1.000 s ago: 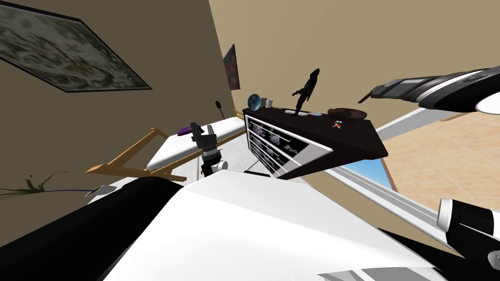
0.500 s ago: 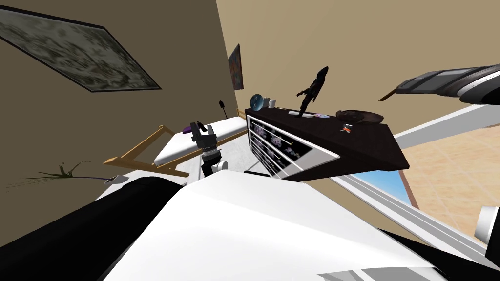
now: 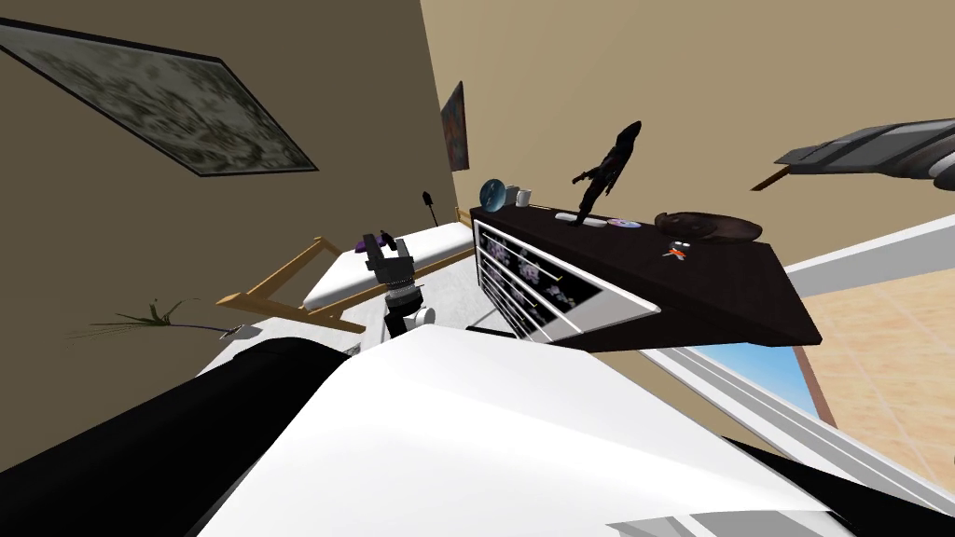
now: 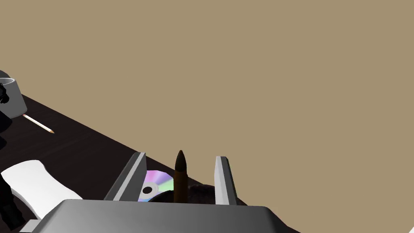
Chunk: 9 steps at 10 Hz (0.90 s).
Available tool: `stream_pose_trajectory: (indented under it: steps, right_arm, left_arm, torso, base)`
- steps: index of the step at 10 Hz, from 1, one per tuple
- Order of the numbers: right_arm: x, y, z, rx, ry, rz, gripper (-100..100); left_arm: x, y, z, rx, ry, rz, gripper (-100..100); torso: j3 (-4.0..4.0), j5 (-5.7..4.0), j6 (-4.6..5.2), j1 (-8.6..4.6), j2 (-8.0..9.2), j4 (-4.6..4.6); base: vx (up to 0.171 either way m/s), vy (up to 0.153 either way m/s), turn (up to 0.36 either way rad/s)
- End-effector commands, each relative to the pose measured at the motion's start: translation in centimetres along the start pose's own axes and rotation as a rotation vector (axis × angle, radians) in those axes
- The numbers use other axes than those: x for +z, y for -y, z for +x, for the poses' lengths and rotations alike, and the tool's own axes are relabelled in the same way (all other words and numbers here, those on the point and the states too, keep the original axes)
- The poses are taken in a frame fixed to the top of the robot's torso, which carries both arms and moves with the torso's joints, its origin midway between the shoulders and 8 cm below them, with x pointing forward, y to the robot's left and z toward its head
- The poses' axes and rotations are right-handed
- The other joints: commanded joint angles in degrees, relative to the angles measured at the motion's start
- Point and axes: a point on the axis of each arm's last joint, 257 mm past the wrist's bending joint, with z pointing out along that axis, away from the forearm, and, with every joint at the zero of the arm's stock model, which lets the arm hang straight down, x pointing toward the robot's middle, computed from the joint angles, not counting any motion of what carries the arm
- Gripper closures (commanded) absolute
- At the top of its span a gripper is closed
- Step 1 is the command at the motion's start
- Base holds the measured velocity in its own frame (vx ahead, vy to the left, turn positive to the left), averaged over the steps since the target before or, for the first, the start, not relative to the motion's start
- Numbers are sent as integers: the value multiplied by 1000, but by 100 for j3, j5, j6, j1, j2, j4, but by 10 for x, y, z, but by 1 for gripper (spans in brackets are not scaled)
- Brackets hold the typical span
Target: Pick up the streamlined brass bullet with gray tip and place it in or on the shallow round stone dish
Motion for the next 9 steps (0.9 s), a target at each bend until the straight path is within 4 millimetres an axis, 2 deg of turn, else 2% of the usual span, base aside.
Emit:
stream_pose_trajectory:
  steps: [1,4,5,6,9]
  right_arm:
    - [0,0,0,0,0,0,-100]
    - [0,0,0,0,0,0,-100]
    - [0,0,0,0,0,0,0]
    - [-5,4,14,0,-4,5,-100]
    - [-17,12,40,-1,-10,16,-100]
  left_arm:
    - [0,0,0,0,0,0,0]
    - [0,0,0,0,0,0,0]
    - [0,0,0,0,0,0,0]
    - [0,0,0,0,0,0,0]
    - [0,0,0,0,0,0,0]
  torso:
    - [0,0,0,0,0,0]
    - [3,2,0,6,5,2]
    - [3,2,0,6,5,2]
    - [4,2,0,6,6,2]
    - [-2,3,1,4,-5,0]
  base:
    - [0,0,0]
    - [0,0,0]
    - [0,0,0]
    - [14,-5,-35]
    - [34,-12,-34]
